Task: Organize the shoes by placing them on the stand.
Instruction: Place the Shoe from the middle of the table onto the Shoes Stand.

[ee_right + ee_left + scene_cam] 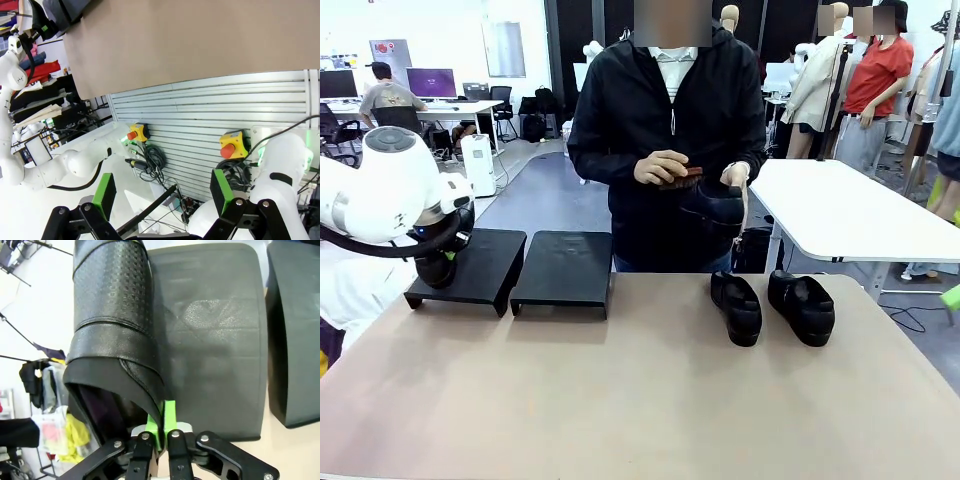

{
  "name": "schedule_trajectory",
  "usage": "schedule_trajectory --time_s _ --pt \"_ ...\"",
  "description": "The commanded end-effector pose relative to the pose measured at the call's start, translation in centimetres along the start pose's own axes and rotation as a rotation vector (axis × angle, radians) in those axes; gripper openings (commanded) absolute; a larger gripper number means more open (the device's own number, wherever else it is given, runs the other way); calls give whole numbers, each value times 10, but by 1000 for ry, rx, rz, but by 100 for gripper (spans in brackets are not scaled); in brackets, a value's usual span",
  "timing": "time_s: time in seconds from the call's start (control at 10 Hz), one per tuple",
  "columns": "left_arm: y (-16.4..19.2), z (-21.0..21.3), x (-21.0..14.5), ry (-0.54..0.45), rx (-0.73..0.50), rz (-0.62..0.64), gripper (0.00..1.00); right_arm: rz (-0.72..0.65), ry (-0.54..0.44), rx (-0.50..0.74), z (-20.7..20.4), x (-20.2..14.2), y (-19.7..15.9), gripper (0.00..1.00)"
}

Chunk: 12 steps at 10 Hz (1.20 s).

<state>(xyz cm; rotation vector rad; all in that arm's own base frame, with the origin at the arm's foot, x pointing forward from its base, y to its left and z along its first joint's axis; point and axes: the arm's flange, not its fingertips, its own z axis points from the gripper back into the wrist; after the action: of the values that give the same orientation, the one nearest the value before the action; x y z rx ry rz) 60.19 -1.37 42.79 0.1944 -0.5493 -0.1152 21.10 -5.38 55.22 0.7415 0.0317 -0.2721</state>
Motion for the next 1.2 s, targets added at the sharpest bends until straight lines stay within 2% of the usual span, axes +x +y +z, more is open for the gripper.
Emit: schedule_trajectory --time_s 0.0,0.3,0.5,0.6,0.7,0.8,1.0,1.1 --pt "0 1 9 -23 27 -1 100 22 1 -15 5 0 -4 100" --pt "5 14 4 -87 28 23 100 22 1 -15 5 0 -4 100" --pt "13 56 -11 -152 14 35 100 22 1 -15 5 0 -4 100" --pt "19 89 -26 -141 -38 36 100 22 1 -15 5 0 -4 100" --pt "25 127 -47 -112 -221 -75 100 22 1 -15 5 0 -4 100" --pt "38 170 -77 -124 -406 -248 100 22 1 -15 5 0 -4 100" --pt "74 216 -117 -158 -458 -190 100 22 1 -15 5 0 -4 100" --pt "96 227 -138 -167 -487 -111 100 22 1 -15 5 0 -4 100"
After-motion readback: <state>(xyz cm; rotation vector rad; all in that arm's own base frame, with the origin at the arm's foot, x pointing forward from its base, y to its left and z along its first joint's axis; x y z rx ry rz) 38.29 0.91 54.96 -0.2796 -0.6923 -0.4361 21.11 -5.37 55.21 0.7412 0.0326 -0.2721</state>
